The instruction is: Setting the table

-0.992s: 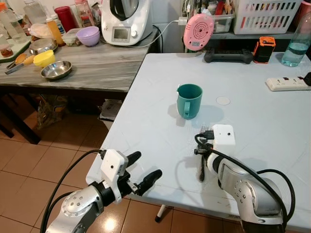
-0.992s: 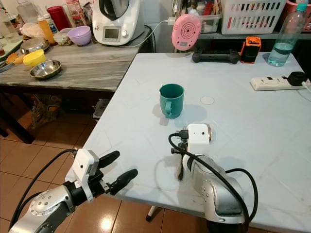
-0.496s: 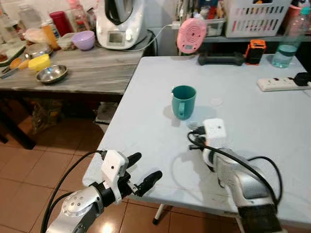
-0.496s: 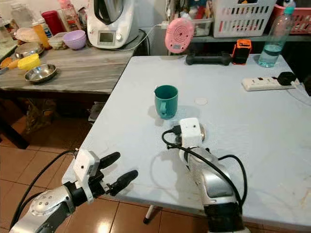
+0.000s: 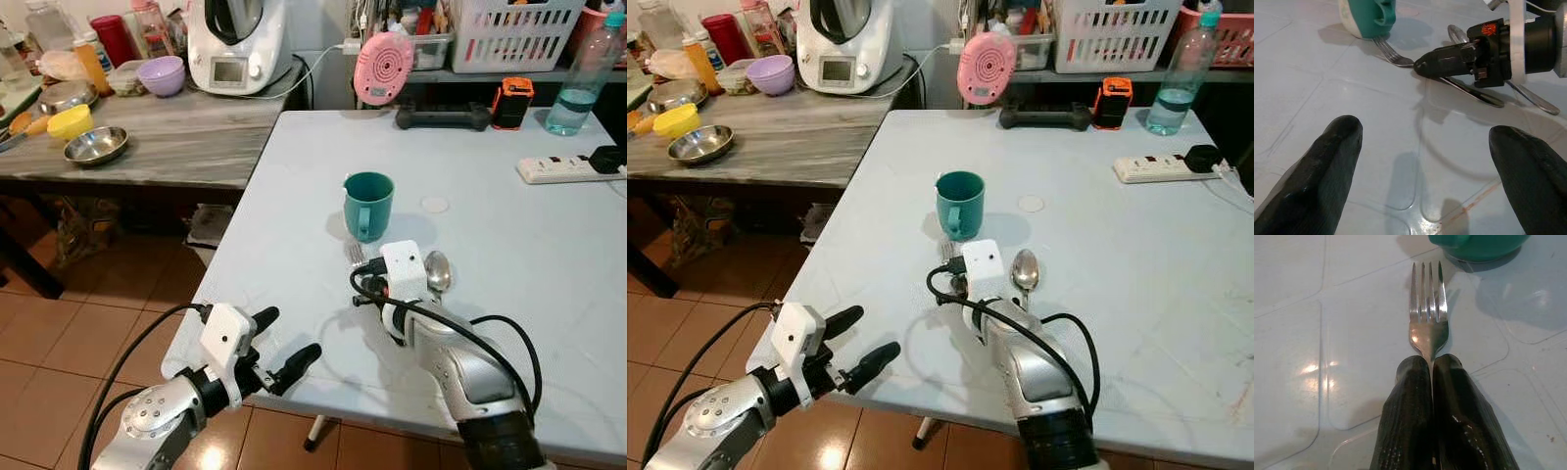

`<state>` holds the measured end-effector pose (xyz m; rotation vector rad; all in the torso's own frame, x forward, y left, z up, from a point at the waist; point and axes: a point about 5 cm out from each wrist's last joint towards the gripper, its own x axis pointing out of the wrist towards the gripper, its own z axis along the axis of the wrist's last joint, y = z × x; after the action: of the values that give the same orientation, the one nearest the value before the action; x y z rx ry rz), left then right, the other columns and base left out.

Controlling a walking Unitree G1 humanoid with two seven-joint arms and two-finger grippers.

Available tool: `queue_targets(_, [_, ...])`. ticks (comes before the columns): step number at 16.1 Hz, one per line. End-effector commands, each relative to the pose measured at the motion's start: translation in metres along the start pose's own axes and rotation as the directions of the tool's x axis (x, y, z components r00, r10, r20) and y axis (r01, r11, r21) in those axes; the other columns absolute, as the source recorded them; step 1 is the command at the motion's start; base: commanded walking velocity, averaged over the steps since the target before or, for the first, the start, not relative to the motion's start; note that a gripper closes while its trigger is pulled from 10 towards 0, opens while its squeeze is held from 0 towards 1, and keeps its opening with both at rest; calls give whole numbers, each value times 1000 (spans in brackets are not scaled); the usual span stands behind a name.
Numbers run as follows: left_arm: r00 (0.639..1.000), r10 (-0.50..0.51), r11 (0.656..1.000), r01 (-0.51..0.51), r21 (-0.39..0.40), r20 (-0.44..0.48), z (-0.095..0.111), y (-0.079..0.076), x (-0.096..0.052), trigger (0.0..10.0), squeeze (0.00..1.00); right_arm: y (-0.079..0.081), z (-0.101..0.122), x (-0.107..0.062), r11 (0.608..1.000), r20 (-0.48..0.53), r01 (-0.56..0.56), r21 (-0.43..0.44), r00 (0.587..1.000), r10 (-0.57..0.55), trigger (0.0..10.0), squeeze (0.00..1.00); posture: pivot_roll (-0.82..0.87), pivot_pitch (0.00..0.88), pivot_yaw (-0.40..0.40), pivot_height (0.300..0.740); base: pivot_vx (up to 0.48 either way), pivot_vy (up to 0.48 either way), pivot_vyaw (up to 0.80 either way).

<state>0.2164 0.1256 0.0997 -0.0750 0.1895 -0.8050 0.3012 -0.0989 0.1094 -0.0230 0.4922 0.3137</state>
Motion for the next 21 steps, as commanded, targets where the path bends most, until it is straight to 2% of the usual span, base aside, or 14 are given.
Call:
queue_targets(1, [1000,22,1000,-22,15,-16,-2,4,-4,10000,0,6,-31,3,999,-134,-41,24,990,44,0,0,-227,56,94,740,0,0,0])
queue_targets(5, [999,38,999,-37,26,-20,-4,7,-6,10000,0,15,-23,-1,992,-88,-124,-11,989,123,0,0,-232,54,96,740,0,0,0])
queue_targets(7, [996,82,996,-82,35,-20,-4,17,-10,10000,0,18,-15,-3,985,-29,-162,-66,987,160,0,0,-233,54,94,740,0,0,0])
queue_targets(8, [992,123,991,-123,46,-7,-1,23,-10,10000,0,18,-5,-4,981,36,-152,-119,987,157,0,0,-233,53,93,740,0,0,0])
queue_targets(9, [991,137,989,-137,49,-5,-1,24,-9,10000,0,18,-4,-5,980,51,-148,-133,987,155,0,0,-233,51,92,740,0,0,0])
queue_targets(11, [973,230,970,-230,76,14,3,33,-8,10000,0,18,9,-9,976,156,-133,-175,975,160,157,0,-236,49,91,740,0,0,0])
queue_targets(12, [958,284,955,-287,74,41,7,38,-8,10000,0,17,16,-12,976,207,-119,-181,966,156,1647,0,-236,49,91,740,0,0,0])
queue_targets(13, [939,336,937,-341,79,76,13,43,-8,10000,0,16,22,-17,968,268,-100,-229,950,161,6078,0,-236,49,91,740,0,0,0])
queue_targets(14, [929,359,928,-366,75,90,15,45,-8,10000,0,14,25,-19,969,293,-88,-233,943,156,9333,0,-236,47,90,740,0,0,0])
queue_targets(15, [911,398,911,-407,66,110,17,49,-9,10000,0,12,27,-22,971,325,-75,-228,934,148,10000,0,-236,47,90,740,0,0,0])
queue_targets(17, [854,500,858,-511,56,144,19,57,-11,10000,0,4,31,-30,979,414,-35,-199,903,116,10000,0,-235,39,91,740,0,0,0])
queue_targets(19, [806,567,813,-581,43,166,20,61,-12,10000,0,1,29,-34,981,444,3,-195,892,86,10000,0,-235,33,93,740,0,0,0])
queue_targets(21, [785,597,795,-606,4,166,20,62,-11,10000,0,0,29,-36,983,463,22,-180,884,65,10000,0,-235,33,96,740,0,0,-228])
